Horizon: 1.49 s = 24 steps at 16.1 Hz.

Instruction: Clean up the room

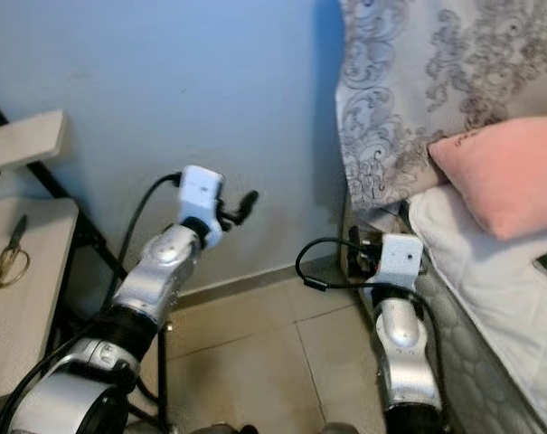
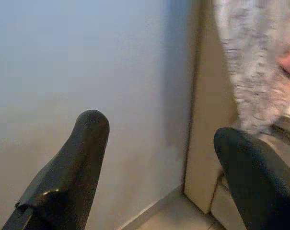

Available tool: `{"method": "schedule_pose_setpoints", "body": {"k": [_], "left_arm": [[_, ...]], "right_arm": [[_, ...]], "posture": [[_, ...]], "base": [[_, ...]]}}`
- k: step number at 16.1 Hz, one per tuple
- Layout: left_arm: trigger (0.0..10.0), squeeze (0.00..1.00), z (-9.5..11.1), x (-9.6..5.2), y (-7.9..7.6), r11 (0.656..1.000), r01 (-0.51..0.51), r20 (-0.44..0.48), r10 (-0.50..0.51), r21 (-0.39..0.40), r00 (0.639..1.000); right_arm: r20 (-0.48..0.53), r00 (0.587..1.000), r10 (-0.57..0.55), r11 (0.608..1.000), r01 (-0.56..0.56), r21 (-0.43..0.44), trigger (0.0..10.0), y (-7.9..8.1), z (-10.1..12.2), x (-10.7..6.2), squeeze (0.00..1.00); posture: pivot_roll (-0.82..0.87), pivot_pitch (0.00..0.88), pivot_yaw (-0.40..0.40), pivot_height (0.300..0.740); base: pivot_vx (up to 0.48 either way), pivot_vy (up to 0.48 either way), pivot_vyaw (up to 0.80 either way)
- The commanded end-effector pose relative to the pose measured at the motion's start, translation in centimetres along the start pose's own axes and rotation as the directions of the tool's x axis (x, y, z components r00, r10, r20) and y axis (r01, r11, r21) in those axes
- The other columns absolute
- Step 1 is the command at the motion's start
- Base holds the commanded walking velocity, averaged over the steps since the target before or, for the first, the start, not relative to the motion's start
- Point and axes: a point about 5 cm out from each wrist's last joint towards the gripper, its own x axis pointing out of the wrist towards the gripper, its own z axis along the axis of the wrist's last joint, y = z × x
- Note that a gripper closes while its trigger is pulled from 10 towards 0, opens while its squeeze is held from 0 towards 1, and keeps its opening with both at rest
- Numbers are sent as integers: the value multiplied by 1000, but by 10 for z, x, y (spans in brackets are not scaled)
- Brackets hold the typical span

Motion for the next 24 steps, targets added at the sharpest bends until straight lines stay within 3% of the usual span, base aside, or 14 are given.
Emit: {"method": "schedule_pose_setpoints", "body": {"k": [1, 3, 5, 9, 13, 16, 18, 24], "left_arm": [[10000, 0, -7, -8, 13, 998, -54, -10, 54, -10, 998], [10000, 0, -10, -12, 9, 998, -50, 1, 50, 30, 999], [10000, 0, -9, -15, 4, 995, -55, 17, 53, 88, 998], [10000, 0, -9, -22, 13, 993, -95, 29, 94, 63, 995], [10000, 0, -3, -22, 13, 991, -107, 56, 102, 82, 993], [10000, 0, -1, -22, 10, 991, -98, 61, 93, 90, 994], [10000, 0, 1, -23, 16, 989, -111, 59, 106, 95, 993], [10000, 0, 1, -22, 17, 989, -102, 51, 97, 111, 994]], "right_arm": [[16, 1000, 24, 1000, -23, -16, 10000, -3, 9, 6, 576], [30, 999, 44, 999, -44, -19, 10000, -11, 18, 15, 569], [23, 998, 64, 998, -64, -5, 10000, -6, 18, 18, 565], [7, 994, 105, 994, -105, 10, 10000, 3, 17, 20, 565], [-1, 993, 115, 993, -115, 39, 10000, 10, 11, 16, 569], [-4, 992, 124, 991, -123, 52, 10000, 14, 9, 16, 584], [-20, 995, 101, 993, -100, 58, 10000, 17, 7, 20, 545], [-24, 995, 102, 993, -100, 63, 10000, 19, 4, 17, 529]], "posture": [[-102, 0, 72, 740], [-65, 0, 22, 740], [-38, 0, -7, 740], [-14, 0, -20, 740], [-10, 0, -17, 740], [9, 0, -17, 740], [13, 0, -10, 740], [15, 0, 0, 740]], "base": [[0, 0, 0], [0, 0, 0], [0, 0, 0], [0, 0, 0], [460, 0, 0], [458, 0, 688], [458, 0, 0], [307, 0, 0]]}}
